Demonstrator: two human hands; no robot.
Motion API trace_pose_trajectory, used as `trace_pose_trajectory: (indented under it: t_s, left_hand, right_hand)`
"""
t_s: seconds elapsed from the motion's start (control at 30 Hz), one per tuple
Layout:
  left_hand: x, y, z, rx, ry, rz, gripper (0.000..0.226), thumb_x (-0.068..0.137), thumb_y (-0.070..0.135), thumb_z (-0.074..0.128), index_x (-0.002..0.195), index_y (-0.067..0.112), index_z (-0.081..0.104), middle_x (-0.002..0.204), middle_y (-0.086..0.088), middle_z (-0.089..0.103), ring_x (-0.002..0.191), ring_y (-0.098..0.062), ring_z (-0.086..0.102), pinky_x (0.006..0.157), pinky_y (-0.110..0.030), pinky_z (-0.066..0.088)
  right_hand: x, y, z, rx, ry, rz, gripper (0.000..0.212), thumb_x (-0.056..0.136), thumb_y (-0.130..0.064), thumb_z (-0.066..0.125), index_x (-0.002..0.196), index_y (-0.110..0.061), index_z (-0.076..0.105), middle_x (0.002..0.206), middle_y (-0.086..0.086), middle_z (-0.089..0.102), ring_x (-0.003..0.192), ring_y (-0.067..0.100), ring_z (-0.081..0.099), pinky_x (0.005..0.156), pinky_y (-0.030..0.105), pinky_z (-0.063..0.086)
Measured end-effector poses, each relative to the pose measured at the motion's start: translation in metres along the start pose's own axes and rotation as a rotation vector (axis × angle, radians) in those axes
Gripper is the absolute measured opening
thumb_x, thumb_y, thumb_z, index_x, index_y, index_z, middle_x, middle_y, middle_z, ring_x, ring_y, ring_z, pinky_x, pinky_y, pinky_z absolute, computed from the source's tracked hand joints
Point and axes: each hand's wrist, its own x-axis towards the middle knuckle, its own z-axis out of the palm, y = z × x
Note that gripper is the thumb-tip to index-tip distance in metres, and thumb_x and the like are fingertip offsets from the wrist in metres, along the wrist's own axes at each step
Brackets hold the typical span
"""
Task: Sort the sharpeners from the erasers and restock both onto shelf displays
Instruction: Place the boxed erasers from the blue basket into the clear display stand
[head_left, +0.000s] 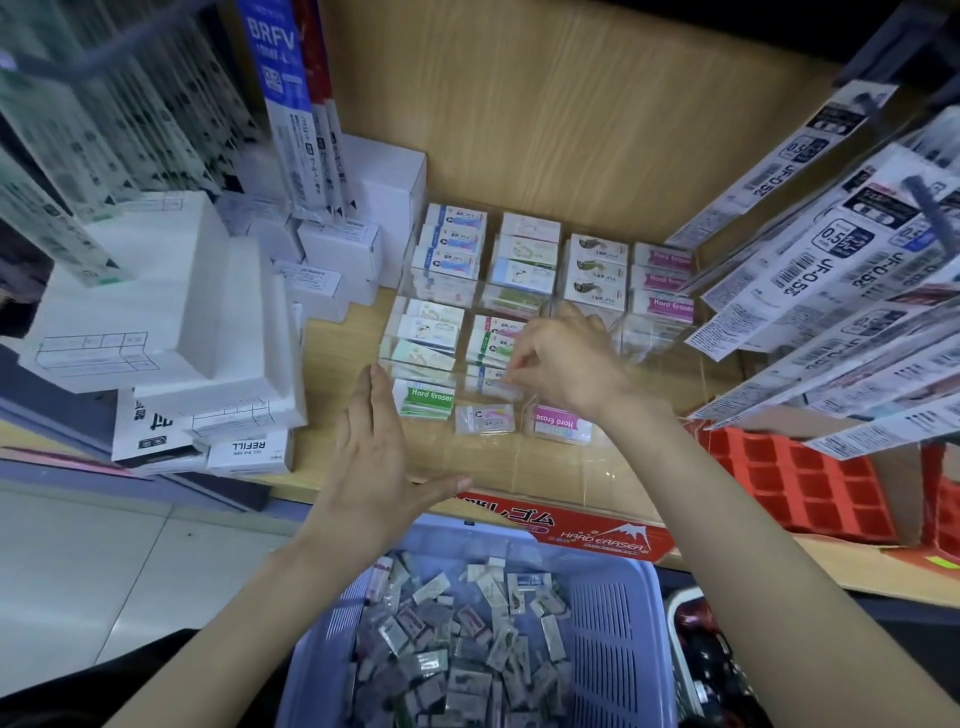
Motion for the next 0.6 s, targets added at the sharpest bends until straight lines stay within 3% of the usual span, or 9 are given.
trace_pose_trajectory:
  t_s: [0.1, 0.17, 0.27, 0.33, 0.4, 0.47, 0.53, 0.6]
  left_hand:
    - [-0.001, -0.001, 0.001, -0.002, 0.01, 0.017, 0.127, 0.069, 0.057, 0.068, 0.146, 0.005, -0.017, 0.157, -0.011, -0.006, 0.143, -0.024, 0.002, 0.113, -0.026, 0.004]
    - [-0.001, -0.002, 0.001, -0.029, -0.005, 0.012, 0.126, 0.07, 0.053, 0.072, 0.147, 0.006, -0.015, 0.158, -0.009, -0.007, 0.144, -0.021, 0.0, 0.112, -0.024, 0.002]
    - [-0.005, -0.008, -0.003, -0.12, -0.03, 0.008, 0.118, 0.072, 0.043, 0.074, 0.149, 0.009, -0.008, 0.159, -0.005, -0.003, 0.145, -0.017, 0.001, 0.11, -0.019, 0.002]
    - [-0.013, -0.017, -0.004, -0.122, -0.009, 0.053, 0.109, 0.075, 0.04, 0.073, 0.15, 0.007, 0.001, 0.158, -0.009, 0.008, 0.144, -0.018, 0.011, 0.104, -0.012, 0.005]
    - [-0.025, -0.031, -0.001, -0.118, 0.042, 0.102, 0.101, 0.077, 0.039, 0.071, 0.149, 0.006, 0.009, 0.151, -0.015, 0.023, 0.138, -0.024, 0.026, 0.102, -0.012, 0.013]
    - [-0.043, -0.049, 0.01, -0.147, 0.084, 0.147, 0.094, 0.081, 0.037, 0.068, 0.149, 0.008, 0.011, 0.146, -0.017, 0.026, 0.13, -0.028, 0.036, 0.104, -0.03, 0.034]
    - [-0.071, -0.074, 0.032, -0.171, 0.122, 0.106, 0.081, 0.086, 0.03, 0.064, 0.148, 0.008, 0.017, 0.142, -0.018, 0.03, 0.12, -0.029, 0.045, 0.092, -0.037, 0.045]
    - [-0.104, -0.106, 0.062, -0.12, 0.121, 0.021, 0.067, 0.088, 0.026, 0.061, 0.142, 0.004, 0.029, 0.133, -0.02, 0.039, 0.116, -0.029, 0.046, 0.095, -0.036, 0.041]
  right_hand:
    - [-0.006, 0.007, 0.004, 0.059, -0.007, -0.021, 0.018, 0.086, -0.037, 0.065, 0.097, -0.026, 0.074, 0.11, -0.002, 0.063, 0.109, 0.02, 0.039, 0.085, 0.03, 0.025]
    - [-0.016, 0.007, 0.008, 0.157, 0.089, -0.013, 0.024, 0.087, -0.035, 0.064, 0.106, -0.023, 0.071, 0.113, -0.003, 0.059, 0.111, 0.019, 0.039, 0.092, 0.03, 0.027]
    - [-0.051, 0.002, 0.012, 0.45, 0.292, 0.046, 0.027, 0.086, -0.03, 0.066, 0.11, -0.019, 0.069, 0.107, -0.006, 0.055, 0.112, 0.015, 0.046, 0.093, 0.015, 0.032]
    - [-0.09, -0.006, 0.017, 0.592, 0.401, 0.03, 0.021, 0.088, -0.027, 0.064, 0.107, -0.019, 0.068, 0.105, -0.007, 0.056, 0.107, 0.01, 0.051, 0.088, 0.007, 0.033]
    - [-0.136, -0.015, 0.029, 0.681, 0.526, -0.036, 0.017, 0.092, -0.025, 0.058, 0.104, -0.018, 0.066, 0.101, -0.006, 0.061, 0.099, 0.002, 0.054, 0.086, 0.012, 0.038]
    - [-0.179, -0.024, 0.058, 0.729, 0.594, -0.081, 0.021, 0.095, -0.023, 0.048, 0.1, -0.012, 0.066, 0.094, -0.004, 0.062, 0.091, 0.0, 0.056, 0.08, 0.014, 0.04]
    - [-0.211, -0.026, 0.106, 0.704, 0.491, -0.062, 0.028, 0.095, -0.022, 0.043, 0.094, -0.005, 0.064, 0.087, 0.002, 0.063, 0.083, 0.009, 0.057, 0.073, 0.02, 0.043]
    - [-0.223, -0.019, 0.169, 0.675, 0.171, 0.065, 0.026, 0.097, -0.023, 0.044, 0.102, -0.005, 0.062, 0.09, 0.008, 0.064, 0.08, 0.016, 0.056, 0.07, 0.028, 0.045]
